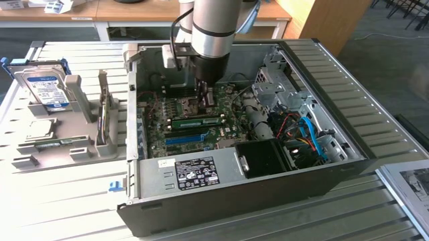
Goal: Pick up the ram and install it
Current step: 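Press down the ram until it locks into place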
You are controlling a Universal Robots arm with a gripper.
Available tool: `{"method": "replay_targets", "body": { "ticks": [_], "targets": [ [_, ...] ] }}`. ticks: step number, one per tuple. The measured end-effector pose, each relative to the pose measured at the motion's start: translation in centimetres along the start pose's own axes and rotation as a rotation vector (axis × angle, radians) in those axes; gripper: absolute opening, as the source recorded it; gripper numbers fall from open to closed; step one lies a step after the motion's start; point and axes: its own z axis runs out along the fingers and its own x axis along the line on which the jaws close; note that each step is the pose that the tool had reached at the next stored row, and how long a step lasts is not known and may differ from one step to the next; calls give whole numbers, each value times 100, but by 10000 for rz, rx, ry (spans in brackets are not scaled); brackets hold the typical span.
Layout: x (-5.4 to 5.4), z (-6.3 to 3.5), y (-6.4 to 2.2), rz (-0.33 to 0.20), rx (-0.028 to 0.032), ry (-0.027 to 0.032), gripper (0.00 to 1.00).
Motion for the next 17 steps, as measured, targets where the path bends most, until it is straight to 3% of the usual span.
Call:
{"method": "replay_targets", "body": {
  "ticks": [8,17],
  "targets": [
    [1,6,193,0,3,-1,10],
    [2,26,214,0,3,1,10]
  ]
}}
